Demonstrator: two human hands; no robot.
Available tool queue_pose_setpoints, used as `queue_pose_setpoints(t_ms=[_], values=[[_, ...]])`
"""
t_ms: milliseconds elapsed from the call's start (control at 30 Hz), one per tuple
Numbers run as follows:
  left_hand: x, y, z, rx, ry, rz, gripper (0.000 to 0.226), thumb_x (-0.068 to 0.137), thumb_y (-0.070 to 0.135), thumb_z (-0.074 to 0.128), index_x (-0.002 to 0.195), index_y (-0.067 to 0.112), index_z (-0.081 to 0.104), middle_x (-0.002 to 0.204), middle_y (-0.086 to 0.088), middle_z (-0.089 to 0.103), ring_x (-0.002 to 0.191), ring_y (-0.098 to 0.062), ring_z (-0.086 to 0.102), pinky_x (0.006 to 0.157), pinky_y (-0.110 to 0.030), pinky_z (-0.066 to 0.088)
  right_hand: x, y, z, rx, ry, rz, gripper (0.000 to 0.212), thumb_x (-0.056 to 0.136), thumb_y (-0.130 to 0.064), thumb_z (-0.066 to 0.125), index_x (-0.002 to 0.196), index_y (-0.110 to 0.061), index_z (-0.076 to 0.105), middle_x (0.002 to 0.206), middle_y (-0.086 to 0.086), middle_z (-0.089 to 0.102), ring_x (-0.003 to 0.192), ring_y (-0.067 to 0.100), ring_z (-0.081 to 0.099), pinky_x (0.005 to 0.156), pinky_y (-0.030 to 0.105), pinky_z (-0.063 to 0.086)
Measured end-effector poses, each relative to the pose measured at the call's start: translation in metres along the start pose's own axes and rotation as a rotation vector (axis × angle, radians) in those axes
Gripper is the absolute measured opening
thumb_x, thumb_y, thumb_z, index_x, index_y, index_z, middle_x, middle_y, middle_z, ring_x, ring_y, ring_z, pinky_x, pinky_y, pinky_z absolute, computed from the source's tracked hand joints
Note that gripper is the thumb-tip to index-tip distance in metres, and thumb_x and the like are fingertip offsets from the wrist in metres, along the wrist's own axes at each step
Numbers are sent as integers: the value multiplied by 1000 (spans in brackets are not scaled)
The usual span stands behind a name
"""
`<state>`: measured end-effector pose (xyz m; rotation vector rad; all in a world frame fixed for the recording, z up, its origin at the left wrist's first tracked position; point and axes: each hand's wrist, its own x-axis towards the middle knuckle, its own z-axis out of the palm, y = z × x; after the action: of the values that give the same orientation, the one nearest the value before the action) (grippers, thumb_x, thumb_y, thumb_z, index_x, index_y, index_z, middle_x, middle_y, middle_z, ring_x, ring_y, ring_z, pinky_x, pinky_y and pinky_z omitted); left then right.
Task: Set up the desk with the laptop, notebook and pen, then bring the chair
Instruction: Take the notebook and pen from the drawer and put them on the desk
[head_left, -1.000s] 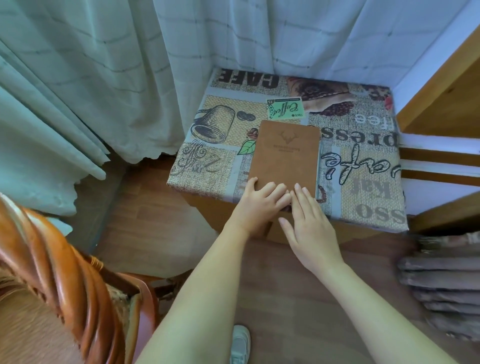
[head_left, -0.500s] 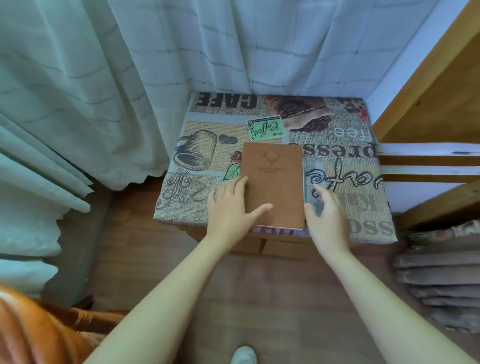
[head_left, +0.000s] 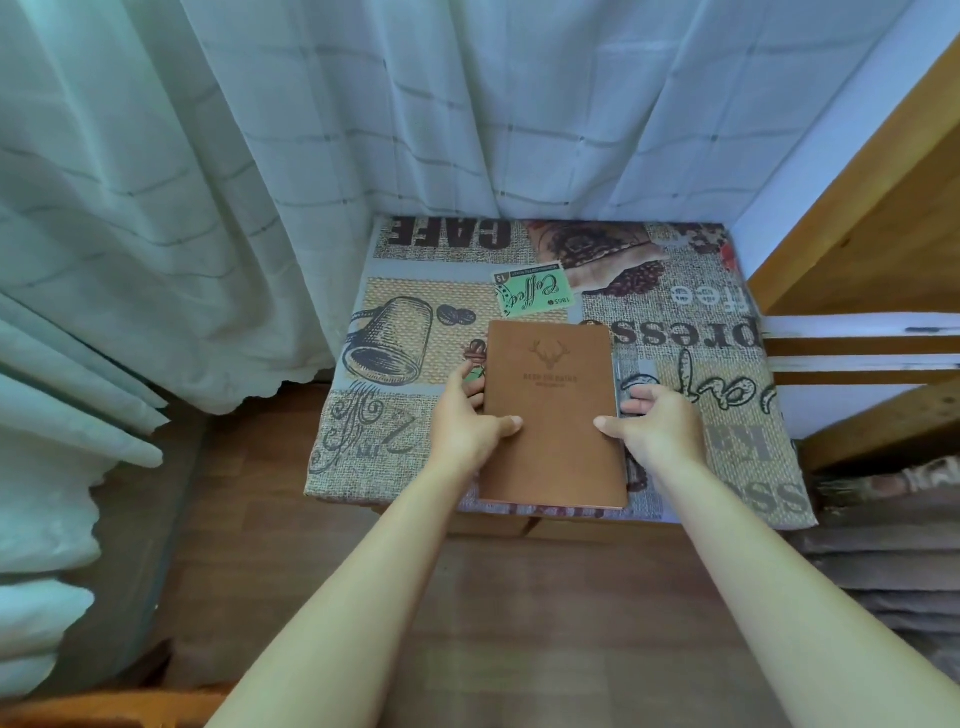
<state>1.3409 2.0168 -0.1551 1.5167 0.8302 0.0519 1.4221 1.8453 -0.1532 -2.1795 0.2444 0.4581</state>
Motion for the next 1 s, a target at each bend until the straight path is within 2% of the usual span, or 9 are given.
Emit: queue_pose_setpoints(t_ms=[67,200,333,400,533,667,733,833,1000], values=[[4,4,-3,-68,-18,-43,86,70,-8,76,142,15,35,128,-2,54,116,-18,53,98,-39,48,5,-6,-1,34,-19,68,61,67,-6,82,122,-4,56,114,9,64,100,23,59,96,38,46],[6,5,-8,-163,-143,-62,67,75,-5,73,133,18,49,125,-4,59,111,-22,59,90,-41,54,9,-7,-9,132,-62,135,51,68,-2,80,116,-4,61,109,8,65,91,18,57,81,28,41],[-1,2,-9,-254,-278,-112,65,83,-3,66,130,32,39,113,-10,68,97,-25,68,68,-33,58,6,-5,-9,248,-84,144,39,75,-6,76,112,-3,63,102,5,61,93,18,56,84,29,44],[-3,1,-9,-295,-315,-123,66,84,-3,64,130,35,36,107,-12,71,93,-27,69,69,-38,59,4,-3,-6,296,-73,140,28,77,-8,74,103,-6,65,100,5,63,92,19,58,84,30,46],[-8,2,-12,-321,-312,-112,66,83,-6,64,128,36,39,105,-14,72,94,-30,69,80,-49,57,2,4,-3,365,-68,144,12,79,-12,74,80,-19,63,101,6,68,97,22,64,91,39,51],[-15,0,-15,-360,-176,-124,69,82,-12,61,136,25,39,102,-15,72,87,-28,70,67,-39,58,-8,13,-3,294,-77,65,8,81,-17,69,85,-21,64,95,3,70,91,20,66,89,46,53],[-18,-4,-20,-397,-115,-152,67,83,-12,60,135,25,39,100,-12,72,78,-22,71,58,-35,57,-18,17,-4,250,-150,27,26,76,-9,67,101,-17,64,100,1,67,94,19,65,89,44,53],[-24,-11,-25,-417,-100,-187,69,85,-11,58,137,29,37,102,-10,71,77,-22,71,61,-39,57,-29,16,-8,184,-278,6,48,71,6,63,116,-11,60,105,1,66,97,17,63,89,39,54],[-28,-14,-25,-438,-79,-200,69,84,-8,60,136,32,38,98,-8,72,74,-20,72,57,-40,57,-28,12,-7,44,-240,-40,52,70,10,66,118,-9,61,99,2,66,93,19,63,80,33,54]])
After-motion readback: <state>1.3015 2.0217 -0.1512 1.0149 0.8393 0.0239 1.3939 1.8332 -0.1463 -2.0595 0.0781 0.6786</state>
